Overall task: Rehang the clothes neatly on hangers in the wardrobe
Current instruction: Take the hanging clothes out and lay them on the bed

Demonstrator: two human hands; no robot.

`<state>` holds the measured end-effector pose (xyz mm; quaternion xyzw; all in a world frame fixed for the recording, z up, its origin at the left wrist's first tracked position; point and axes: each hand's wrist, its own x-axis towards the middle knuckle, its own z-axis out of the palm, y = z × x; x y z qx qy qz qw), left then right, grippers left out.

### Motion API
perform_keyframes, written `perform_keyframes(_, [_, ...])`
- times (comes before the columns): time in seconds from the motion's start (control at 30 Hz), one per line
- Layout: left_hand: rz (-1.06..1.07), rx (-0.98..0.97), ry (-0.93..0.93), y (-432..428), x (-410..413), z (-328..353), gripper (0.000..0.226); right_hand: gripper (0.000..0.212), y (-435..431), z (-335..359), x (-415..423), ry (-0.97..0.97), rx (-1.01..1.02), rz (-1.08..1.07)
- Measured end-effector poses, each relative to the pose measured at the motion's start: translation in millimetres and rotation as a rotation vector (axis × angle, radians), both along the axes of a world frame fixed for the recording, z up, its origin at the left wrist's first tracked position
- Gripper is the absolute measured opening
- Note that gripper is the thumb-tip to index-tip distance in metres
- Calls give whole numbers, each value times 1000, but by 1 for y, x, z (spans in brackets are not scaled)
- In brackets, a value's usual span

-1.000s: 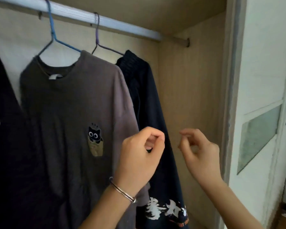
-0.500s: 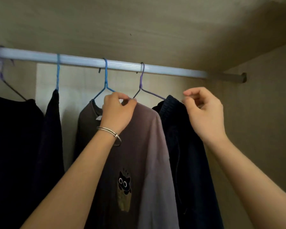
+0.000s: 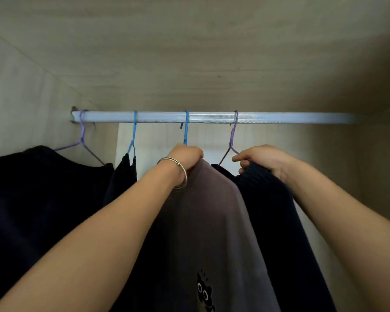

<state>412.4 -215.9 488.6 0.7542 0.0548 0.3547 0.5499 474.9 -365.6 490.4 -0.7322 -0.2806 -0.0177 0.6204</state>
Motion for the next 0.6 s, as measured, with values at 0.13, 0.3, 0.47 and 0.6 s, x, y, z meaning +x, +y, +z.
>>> perform_keyframes(0.13, [82,68,15,22,-9,2,27,20,16,-3,-3,-5,103,-34])
perform_keyframes(0.3, [219,170,43,45,-23,10,21,28,37,0,-10,-27,120,-57])
perform_keyframes(0.47, [345,394,114,62,-37,14,23,20,58,2,-21,-60,86,-28])
perform_keyframes(0.6, [343,412,105,76,-41,14,20,16,74,5,-32,-66,111,25])
